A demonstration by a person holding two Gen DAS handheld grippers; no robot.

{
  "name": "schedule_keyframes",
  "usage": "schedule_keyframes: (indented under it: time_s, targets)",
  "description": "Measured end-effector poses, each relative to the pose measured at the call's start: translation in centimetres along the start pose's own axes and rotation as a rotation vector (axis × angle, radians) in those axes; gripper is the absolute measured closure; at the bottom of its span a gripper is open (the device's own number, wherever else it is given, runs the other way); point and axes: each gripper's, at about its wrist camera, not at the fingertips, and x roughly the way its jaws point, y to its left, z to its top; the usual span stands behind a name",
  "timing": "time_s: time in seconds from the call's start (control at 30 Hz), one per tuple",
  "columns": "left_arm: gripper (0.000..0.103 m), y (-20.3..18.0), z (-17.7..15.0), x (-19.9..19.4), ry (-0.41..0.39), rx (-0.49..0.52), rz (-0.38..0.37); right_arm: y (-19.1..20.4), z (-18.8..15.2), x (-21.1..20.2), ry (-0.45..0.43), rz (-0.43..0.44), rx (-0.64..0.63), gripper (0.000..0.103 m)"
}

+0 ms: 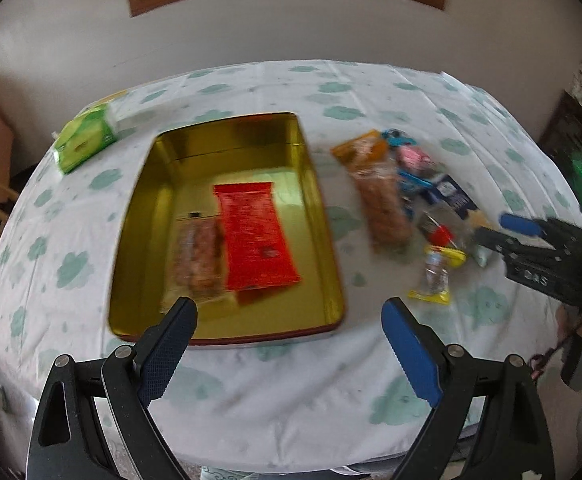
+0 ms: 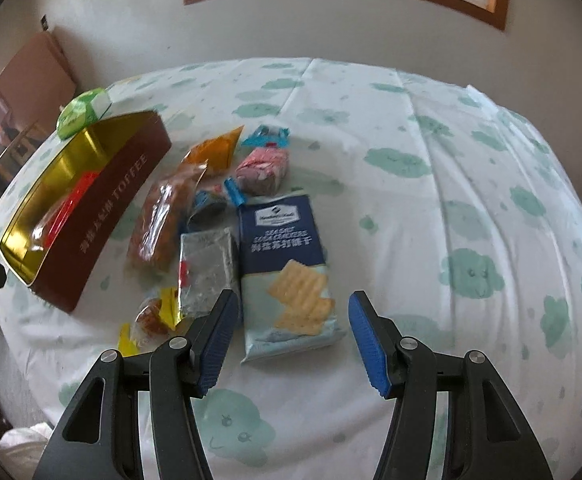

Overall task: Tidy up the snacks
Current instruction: 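Grasp the blue soda cracker pack with the right tool, then grasp the yellow-wrapped candy with the left tool while the right tool holds the crackers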

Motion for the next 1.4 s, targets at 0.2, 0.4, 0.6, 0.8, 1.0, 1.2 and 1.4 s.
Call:
schedule_keyframes:
  time_s: [0.2, 0.4, 0.6, 0.8, 1.0, 1.2, 1.4]
  targets:
    - [0.011, -2.4, 0.0, 0.8, 0.024, 0.052, -0.028, -0.4, 1.1, 0.8, 0.006, -0.001, -0.010, 0.041]
    - [0.011, -4.2, 0.0, 1.7, 0.047, 0.094, -0.049, -1.1, 0.6, 1.4, 0.042, 0.003, -0.043, 0.041]
    - [0.011, -5.4, 0.1, 2.4, 0.063, 0.122, -0.061, -0.2, 1.5, 2.5, 0.043, 0.025, -0.076, 0.041]
    - [0.011, -6.1, 0.2, 2.9, 0.069, 0.141, -0.074, -0.3, 2.8, 3.8, 0.040, 0.052, -0.051, 0.041]
    - [0.011, -7.1, 0.2, 3.5, 0.073, 0.162, -0.089, -1.0, 2.8, 4.4, 0.035, 0.093, -0.001, 0.042]
    - [0.010, -7.9, 0.5, 3.5, 0.059, 0.176, -0.064, -0.4, 1.9, 3.9, 0.013, 0.052, -0.079, 0.045]
    - [0.010, -8.7, 0.9, 3.3, 0.045, 0.197, -0.058, -0.1, 1.4, 3.7, -0.021, 0.014, -0.123, 0.051]
